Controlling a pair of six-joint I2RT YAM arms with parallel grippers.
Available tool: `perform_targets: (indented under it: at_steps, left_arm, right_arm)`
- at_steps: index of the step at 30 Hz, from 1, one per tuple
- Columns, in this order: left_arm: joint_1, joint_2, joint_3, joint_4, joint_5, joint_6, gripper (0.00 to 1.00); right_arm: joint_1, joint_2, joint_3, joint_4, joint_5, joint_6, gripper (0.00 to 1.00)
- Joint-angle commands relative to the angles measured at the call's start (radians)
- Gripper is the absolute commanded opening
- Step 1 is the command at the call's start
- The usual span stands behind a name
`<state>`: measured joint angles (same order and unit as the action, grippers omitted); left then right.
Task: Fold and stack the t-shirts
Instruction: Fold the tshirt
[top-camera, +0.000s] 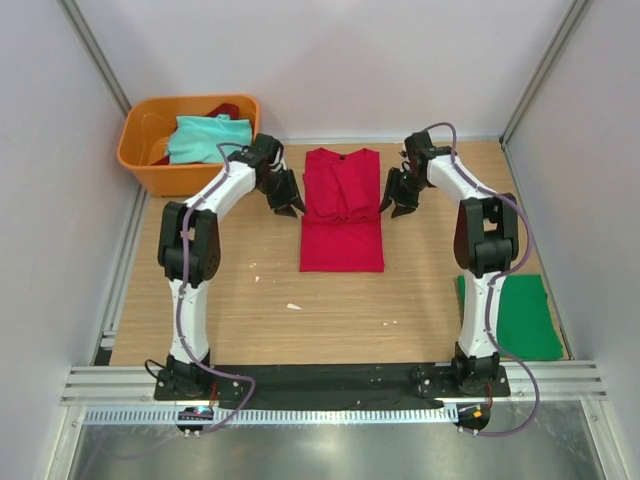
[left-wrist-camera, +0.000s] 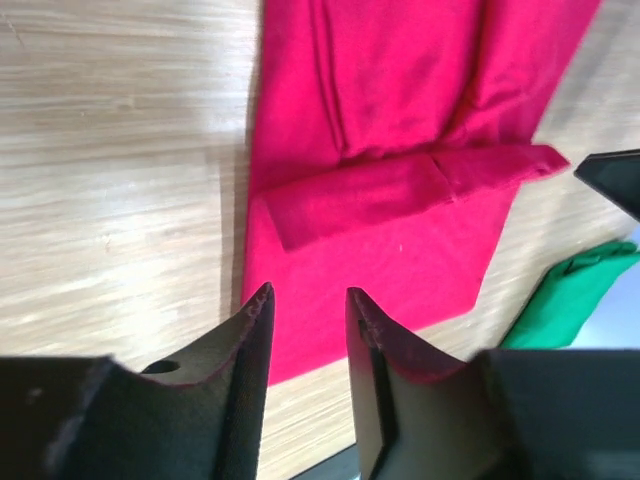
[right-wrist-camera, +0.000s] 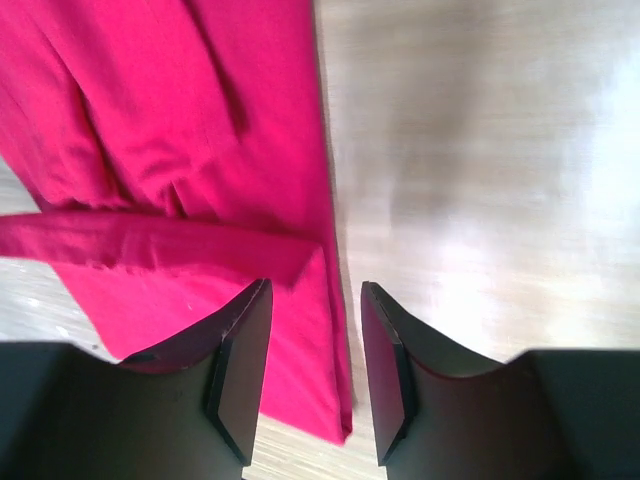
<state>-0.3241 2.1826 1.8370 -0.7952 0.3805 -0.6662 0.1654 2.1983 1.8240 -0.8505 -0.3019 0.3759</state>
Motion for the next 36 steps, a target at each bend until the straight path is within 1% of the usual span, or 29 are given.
perform_targets:
  at_steps: [1, 2, 3, 4, 5, 6, 8, 9, 11, 14, 19, 23, 26, 27, 28, 29, 30, 32, 33, 36]
  left_arm:
    - [-0.03, -0.116, -0.072, 0.017, 0.012, 0.065, 0.35]
    - [-0.044, -0.128, -0.109, 0.087, 0.05, 0.053, 0.32]
    - [-0.071, -0.144, -0.149, 0.121, 0.057, 0.042, 0.3]
    - [-0.082, -0.144, -0.192, 0.151, 0.07, 0.021, 0.29]
    - [-0.092, -0.136, -0.205, 0.196, 0.11, 0.01, 0.27]
    - [-0.11, -0.117, -0.205, 0.208, 0.119, 0.001, 0.26]
    - [-0.131, -0.095, -0.187, 0.226, 0.12, 0.003, 0.24]
    - [-0.153, -0.083, -0.176, 0.225, 0.098, 0.014, 0.23]
    - [-0.162, -0.043, -0.151, 0.228, 0.09, 0.016, 0.22]
    - [-0.165, 0.012, -0.108, 0.226, 0.074, 0.031, 0.21]
    - [-0.164, 0.082, -0.032, 0.18, 0.051, 0.063, 0.2]
    - [-0.15, 0.153, 0.059, 0.127, 0.017, 0.092, 0.2]
    - [-0.125, 0.209, 0.203, 0.055, -0.005, 0.125, 0.21]
    - [-0.116, 0.248, 0.247, 0.03, -0.011, 0.134, 0.22]
    - [-0.112, 0.275, 0.342, 0.008, -0.011, 0.143, 0.23]
    - [-0.102, 0.298, 0.385, -0.03, 0.012, 0.143, 0.24]
    - [-0.096, 0.322, 0.415, -0.035, 0.024, 0.136, 0.25]
    - [-0.086, 0.31, 0.4, 0.005, 0.034, 0.107, 0.25]
    - [-0.078, 0.303, 0.401, -0.002, 0.031, 0.108, 0.25]
    - [-0.081, 0.247, 0.378, -0.021, 0.02, 0.142, 0.28]
  right_arm:
    - [0.066, -0.169, -0.099, 0.031, 0.099, 0.017, 0.47]
    - [0.098, -0.205, -0.132, 0.08, 0.118, 0.026, 0.47]
    - [0.109, -0.219, -0.193, 0.112, 0.138, 0.046, 0.46]
    - [0.121, -0.227, -0.218, 0.164, 0.133, 0.058, 0.45]
    - [0.144, -0.229, -0.235, 0.185, 0.124, 0.073, 0.44]
    - [0.157, -0.223, -0.256, 0.2, 0.121, 0.092, 0.43]
    - [0.186, -0.207, -0.269, 0.251, 0.133, 0.106, 0.39]
    - [0.207, -0.19, -0.276, 0.267, 0.141, 0.125, 0.38]
    - [0.212, -0.173, -0.278, 0.297, 0.175, 0.149, 0.34]
    - [0.221, -0.135, -0.247, 0.318, 0.185, 0.158, 0.28]
    - [0.221, -0.069, -0.209, 0.32, 0.188, 0.155, 0.27]
    - [0.217, -0.029, -0.155, 0.314, 0.214, 0.138, 0.27]
    - [0.195, 0.007, -0.076, 0.295, 0.25, 0.133, 0.28]
    - [0.188, 0.02, -0.025, 0.289, 0.251, 0.127, 0.28]
    - [0.175, 0.035, 0.007, 0.259, 0.248, 0.123, 0.29]
    - [0.157, 0.075, 0.079, 0.239, 0.245, 0.12, 0.29]
    - [0.148, 0.092, 0.116, 0.217, 0.242, 0.11, 0.29]
    - [0.131, 0.121, 0.184, 0.163, 0.238, 0.103, 0.3]
    - [0.119, 0.138, 0.24, 0.145, 0.233, 0.1, 0.3]
    - [0.118, 0.127, 0.293, 0.073, 0.239, 0.067, 0.31]
